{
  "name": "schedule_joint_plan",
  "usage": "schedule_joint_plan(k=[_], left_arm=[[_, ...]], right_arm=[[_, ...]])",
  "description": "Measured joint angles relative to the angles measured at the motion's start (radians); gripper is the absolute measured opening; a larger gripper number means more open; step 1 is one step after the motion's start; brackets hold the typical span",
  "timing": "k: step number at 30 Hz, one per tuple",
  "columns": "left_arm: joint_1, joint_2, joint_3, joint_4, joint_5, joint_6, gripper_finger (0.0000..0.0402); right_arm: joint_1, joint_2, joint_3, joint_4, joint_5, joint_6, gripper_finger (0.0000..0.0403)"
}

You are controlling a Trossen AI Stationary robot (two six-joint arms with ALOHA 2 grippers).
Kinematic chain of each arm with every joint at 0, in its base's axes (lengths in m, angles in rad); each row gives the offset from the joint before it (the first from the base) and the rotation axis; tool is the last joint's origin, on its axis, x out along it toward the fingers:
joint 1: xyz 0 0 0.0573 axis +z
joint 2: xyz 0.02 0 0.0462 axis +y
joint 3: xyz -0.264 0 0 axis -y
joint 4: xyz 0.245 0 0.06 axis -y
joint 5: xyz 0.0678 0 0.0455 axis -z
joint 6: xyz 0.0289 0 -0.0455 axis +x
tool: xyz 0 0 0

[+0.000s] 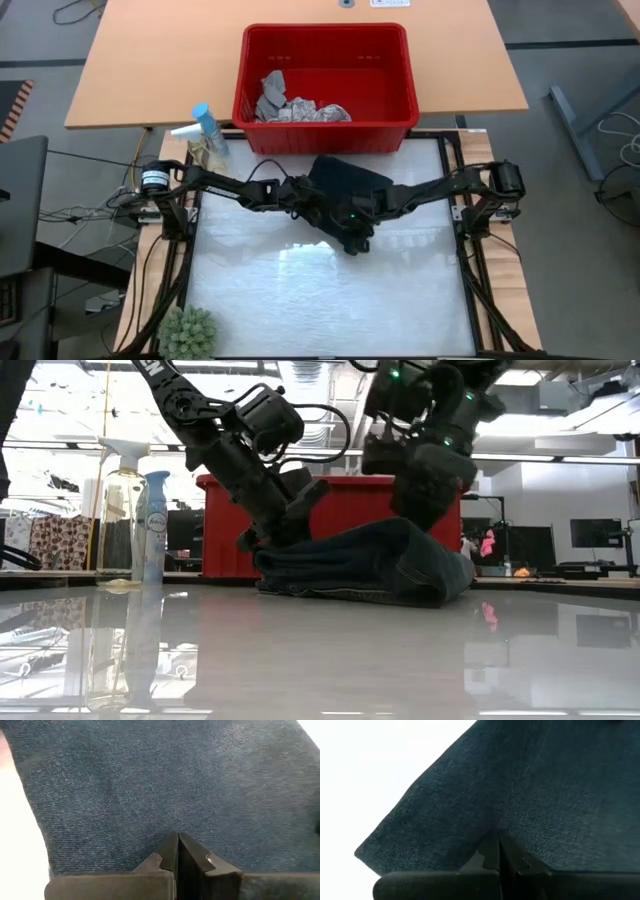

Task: Fold Laundry from Bin
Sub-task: Fold the blue jeans

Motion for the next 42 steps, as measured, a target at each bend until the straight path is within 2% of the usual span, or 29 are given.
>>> schedule_joint_plan(k=[5, 12, 17, 22, 25, 29, 32, 36, 39, 42], left_arm=[[0.007, 0.002, 0.0, -0.003, 0.027, 0.001, 0.0], [0.006, 0.002, 0.0, -0.027, 0.039, -0.015, 0.0], [0.002, 0.001, 0.0, -0.059, 0.045, -0.048, 0.0], [-0.022, 0.0, 0.0, -0.085, 0.04, -0.12, 0.0], [-0.049, -0.002, 0.0, -0.109, 0.041, -0.212, 0.0], [-0.101, -0.002, 0.0, -0.118, 0.053, -0.377, 0.0], [-0.152, -0.001, 0.0, -0.119, 0.109, -0.48, 0.0], [-0.238, 0.0, -0.001, -0.12, 0.123, -0.594, 0.0], [-0.298, 0.0, -0.001, -0.108, 0.126, -0.773, 0.0], [-0.355, 0.002, -0.003, -0.078, 0.1, -0.873, 0.0]], right_arm=[[0.006, 0.026, -0.088, 0.095, 0.005, 0.021, 0.0013], [-0.009, 0.051, -0.092, 0.129, -0.016, 0.037, 0.0013], [-0.003, -0.056, -0.042, 0.039, -0.007, 0.067, 0.0013], [-0.008, -0.233, -0.001, -0.088, 0.083, 0.322, 0.002], [-0.006, -0.305, -0.005, -0.231, 0.154, 0.484, 0.0045], [0.005, -0.337, -0.004, -0.35, 0.175, 0.562, 0.0054], [0.032, -0.311, -0.004, -0.365, 0.175, 0.572, 0.0042], [0.082, -0.252, -0.004, -0.365, 0.175, 0.619, 0.0025], [0.133, -0.208, -0.004, -0.385, 0.174, 0.713, 0.0024], [0.184, -0.184, -0.004, -0.421, 0.106, 0.853, 0.0038]])
